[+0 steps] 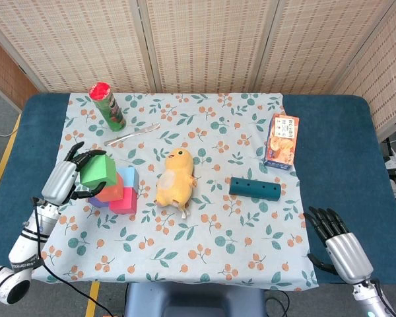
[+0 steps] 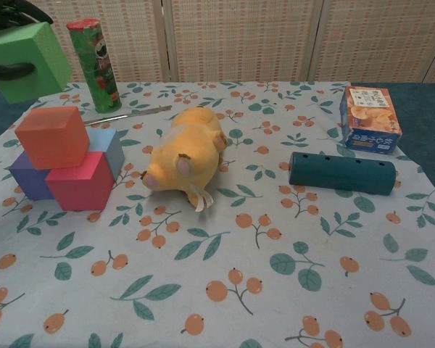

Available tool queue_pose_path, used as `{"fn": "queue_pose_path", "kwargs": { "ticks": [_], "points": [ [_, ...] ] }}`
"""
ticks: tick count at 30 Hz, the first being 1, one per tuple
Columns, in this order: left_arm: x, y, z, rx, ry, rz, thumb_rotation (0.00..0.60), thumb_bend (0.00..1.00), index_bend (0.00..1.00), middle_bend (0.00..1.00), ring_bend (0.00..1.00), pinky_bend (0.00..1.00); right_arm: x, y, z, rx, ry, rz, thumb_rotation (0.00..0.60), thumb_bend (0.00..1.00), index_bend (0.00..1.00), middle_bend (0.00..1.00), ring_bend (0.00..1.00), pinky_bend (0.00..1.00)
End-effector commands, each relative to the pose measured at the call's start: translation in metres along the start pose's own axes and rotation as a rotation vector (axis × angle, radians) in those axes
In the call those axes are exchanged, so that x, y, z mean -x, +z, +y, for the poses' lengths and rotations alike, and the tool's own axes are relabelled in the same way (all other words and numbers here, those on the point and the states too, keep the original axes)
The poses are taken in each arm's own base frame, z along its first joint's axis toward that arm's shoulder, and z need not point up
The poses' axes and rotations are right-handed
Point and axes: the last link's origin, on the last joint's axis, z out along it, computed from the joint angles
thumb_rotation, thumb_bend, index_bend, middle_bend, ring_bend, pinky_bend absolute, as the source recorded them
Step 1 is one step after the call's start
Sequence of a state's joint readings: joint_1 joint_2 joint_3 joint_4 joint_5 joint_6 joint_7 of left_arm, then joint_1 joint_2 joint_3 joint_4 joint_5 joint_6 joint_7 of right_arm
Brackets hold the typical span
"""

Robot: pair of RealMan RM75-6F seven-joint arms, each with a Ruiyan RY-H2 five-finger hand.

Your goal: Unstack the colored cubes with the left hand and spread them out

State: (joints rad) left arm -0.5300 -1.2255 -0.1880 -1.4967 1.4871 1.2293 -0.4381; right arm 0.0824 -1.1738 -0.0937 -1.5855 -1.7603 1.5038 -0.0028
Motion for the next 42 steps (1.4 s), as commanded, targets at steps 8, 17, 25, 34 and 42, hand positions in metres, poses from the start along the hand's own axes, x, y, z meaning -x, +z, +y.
{"fn": "queue_pose_path", "kwargs": {
  "ticks": [8,17,25,34,42],
  "points": [
    [0.016,-0.096,0.019,0.127,0.014,-0.095,0.600,0.41,0.39,0.56,0.43,0.02,0.001,-0.001,-0.003,-0.013,0.014,-0.008,0.600,0.14,0.00,0.00,0.00,0.00],
    [0.069,-0.154,-0.015,0.093,0.090,-0.202,0.600,0.41,0.39,0.55,0.42,0.03,0.004,-0.003,-0.006,-0.031,0.022,-0.020,0.600,0.14,0.00,0.00,0.00,0.00],
    [0.095,-0.155,-0.054,0.024,0.216,-0.307,0.600,0.40,0.24,0.43,0.31,0.04,0.001,-0.006,-0.008,-0.043,0.031,-0.014,0.600,0.14,0.00,0.00,0.00,0.00],
    [0.086,-0.168,-0.057,0.011,0.214,-0.285,0.600,0.37,0.00,0.01,0.03,0.09,0.002,-0.006,-0.009,-0.046,0.032,-0.015,0.600,0.15,0.00,0.00,0.00,0.00],
    [0.064,-0.161,-0.041,0.043,0.113,-0.218,0.600,0.36,0.00,0.00,0.00,0.10,0.001,-0.007,-0.009,-0.047,0.035,-0.006,0.600,0.15,0.00,0.00,0.00,0.00]
  ]
}}
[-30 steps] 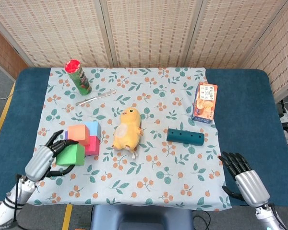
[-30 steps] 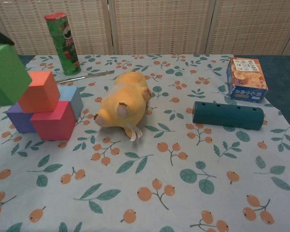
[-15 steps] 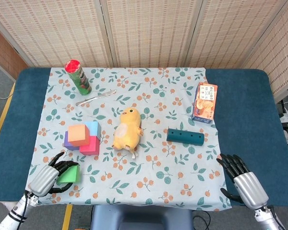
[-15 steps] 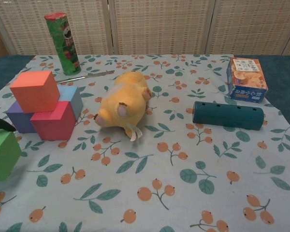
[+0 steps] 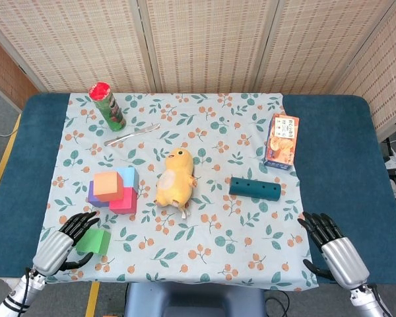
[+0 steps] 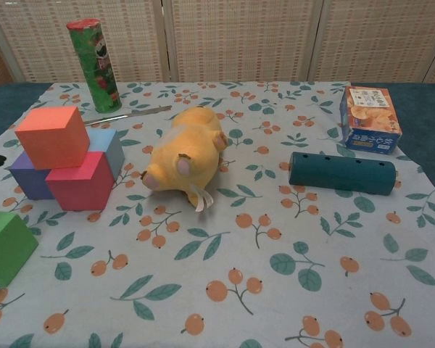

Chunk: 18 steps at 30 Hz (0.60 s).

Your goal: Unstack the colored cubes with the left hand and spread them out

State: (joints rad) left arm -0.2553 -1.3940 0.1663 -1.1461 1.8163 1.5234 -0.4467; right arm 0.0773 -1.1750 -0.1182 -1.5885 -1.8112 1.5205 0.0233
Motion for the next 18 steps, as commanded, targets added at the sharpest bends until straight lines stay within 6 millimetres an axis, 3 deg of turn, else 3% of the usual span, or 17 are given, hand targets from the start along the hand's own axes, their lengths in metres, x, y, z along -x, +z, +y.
{"fn": "queue_pose_path", "kwargs": {
  "ticks": [1,6,10,18],
  "points": [
    [-0.015,0.005,0.004,0.014,-0.046,0.043,0.600,0.36,0.00,0.00,0.00,0.10,-0.001,-0.001,0.000,-0.001,0.002,0.005,0.600,0.15,0.00,0.00,0.00,0.00],
    [-0.054,0.040,0.009,0.045,-0.037,0.268,0.600,0.36,0.00,0.00,0.00,0.10,0.000,-0.001,0.000,-0.003,0.001,0.001,0.600,0.15,0.00,0.00,0.00,0.00],
    [-0.077,0.081,0.005,0.018,-0.024,0.257,0.600,0.36,0.00,0.00,0.00,0.10,0.001,0.000,0.000,-0.005,0.004,-0.004,0.600,0.15,0.00,0.00,0.00,0.00],
    [-0.070,0.125,0.004,-0.082,-0.005,0.030,0.600,0.35,0.00,0.00,0.00,0.06,0.003,0.002,0.001,0.004,0.004,-0.007,0.600,0.15,0.00,0.00,0.00,0.00]
  ]
}}
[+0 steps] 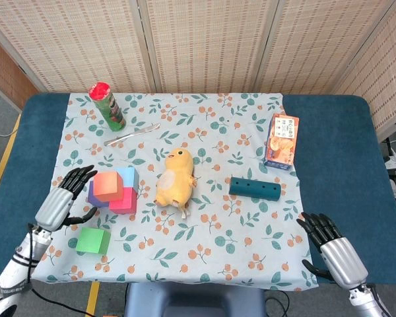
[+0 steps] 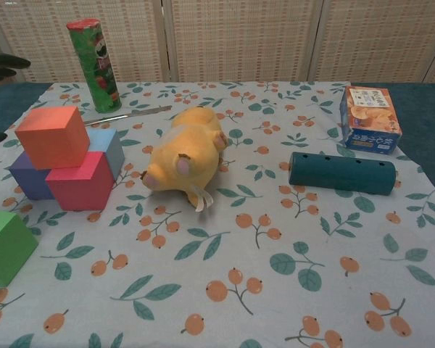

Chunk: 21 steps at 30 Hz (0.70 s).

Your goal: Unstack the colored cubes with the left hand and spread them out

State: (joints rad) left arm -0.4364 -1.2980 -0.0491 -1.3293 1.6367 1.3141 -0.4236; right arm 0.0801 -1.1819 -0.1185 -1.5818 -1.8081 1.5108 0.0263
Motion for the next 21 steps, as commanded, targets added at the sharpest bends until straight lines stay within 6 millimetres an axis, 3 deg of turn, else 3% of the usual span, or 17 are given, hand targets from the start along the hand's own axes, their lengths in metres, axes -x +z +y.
{"fn": "queue_pose_path", "kwargs": {
  "ticks": [1,14,16,21],
  "points": [
    [0.002,0.031,0.007,-0.041,0.024,-0.113,0.600,0.35,0.00,0.00,0.00,0.06,0.000,0.001,0.001,0.008,0.005,0.003,0.600,0.15,0.00,0.00,0.00,0.00],
    [0.008,0.050,0.003,-0.094,0.104,-0.166,0.600,0.35,0.00,0.00,0.02,0.06,-0.002,0.001,0.002,0.010,0.024,0.002,0.600,0.15,0.00,0.00,0.00,0.00],
    [0.010,0.050,0.002,-0.098,0.104,-0.181,0.600,0.35,0.01,0.05,0.08,0.05,-0.002,0.000,0.001,0.008,0.023,-0.001,0.600,0.15,0.00,0.00,0.00,0.00],
    [0.014,0.053,0.004,-0.088,0.096,-0.179,0.600,0.34,0.19,0.31,0.22,0.04,-0.001,0.000,0.001,0.014,0.019,0.000,0.600,0.15,0.00,0.00,0.00,0.00]
  ]
}}
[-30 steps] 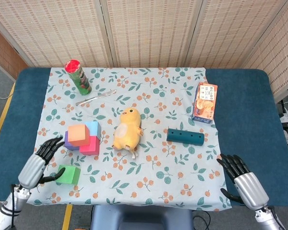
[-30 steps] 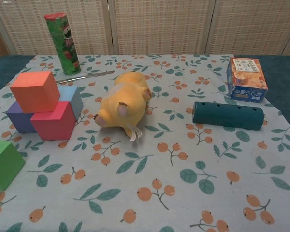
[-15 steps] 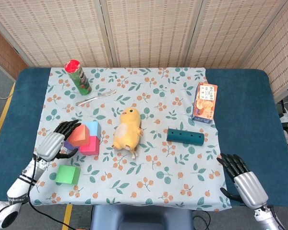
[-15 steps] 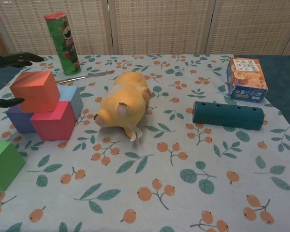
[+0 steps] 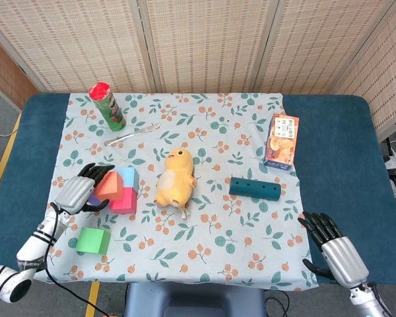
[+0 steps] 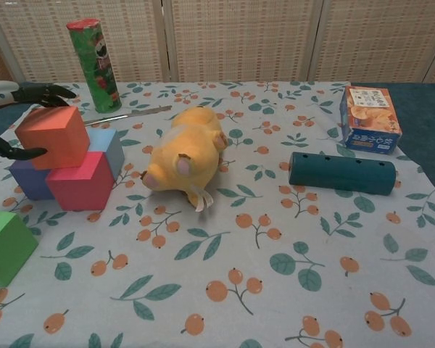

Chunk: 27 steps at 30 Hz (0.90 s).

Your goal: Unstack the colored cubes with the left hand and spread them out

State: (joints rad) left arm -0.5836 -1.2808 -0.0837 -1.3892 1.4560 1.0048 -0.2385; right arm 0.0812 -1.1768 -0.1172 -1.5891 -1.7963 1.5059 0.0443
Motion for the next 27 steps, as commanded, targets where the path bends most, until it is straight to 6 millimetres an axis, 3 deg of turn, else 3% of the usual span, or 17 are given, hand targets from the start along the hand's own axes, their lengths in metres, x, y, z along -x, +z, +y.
{"fn": "queue_pose_path", "kwargs": {
  "ticks": [1,5,10,16,23,27],
  "points": [
    [0.002,0.002,0.003,0.015,-0.021,0.011,0.600,0.35,0.22,0.34,0.25,0.04,-0.001,0.000,0.000,0.004,-0.002,0.003,0.600,0.15,0.00,0.00,0.00,0.00],
    [0.001,0.005,0.006,0.031,-0.036,0.034,0.600,0.37,0.29,0.44,0.34,0.04,0.000,0.000,0.000,0.005,-0.002,-0.003,0.600,0.15,0.00,0.00,0.00,0.00],
    [-0.007,0.001,0.011,0.061,-0.049,0.088,0.600,0.36,0.29,0.43,0.34,0.06,-0.001,0.000,0.001,0.007,-0.001,0.000,0.600,0.15,0.00,0.00,0.00,0.00],
    [-0.010,-0.028,0.039,0.194,-0.084,0.103,0.600,0.36,0.28,0.43,0.34,0.06,0.000,0.000,0.000,0.002,0.000,-0.005,0.600,0.15,0.00,0.00,0.00,0.00],
    [0.036,-0.068,0.090,0.362,-0.045,-0.045,0.600,0.36,0.28,0.43,0.34,0.07,0.001,-0.001,-0.001,-0.003,0.002,-0.012,0.600,0.15,0.00,0.00,0.00,0.00],
    [0.066,-0.064,0.112,0.407,-0.047,-0.064,0.600,0.36,0.28,0.43,0.34,0.07,0.002,-0.001,-0.001,-0.005,0.005,-0.019,0.600,0.15,0.00,0.00,0.00,0.00]
  ]
}}
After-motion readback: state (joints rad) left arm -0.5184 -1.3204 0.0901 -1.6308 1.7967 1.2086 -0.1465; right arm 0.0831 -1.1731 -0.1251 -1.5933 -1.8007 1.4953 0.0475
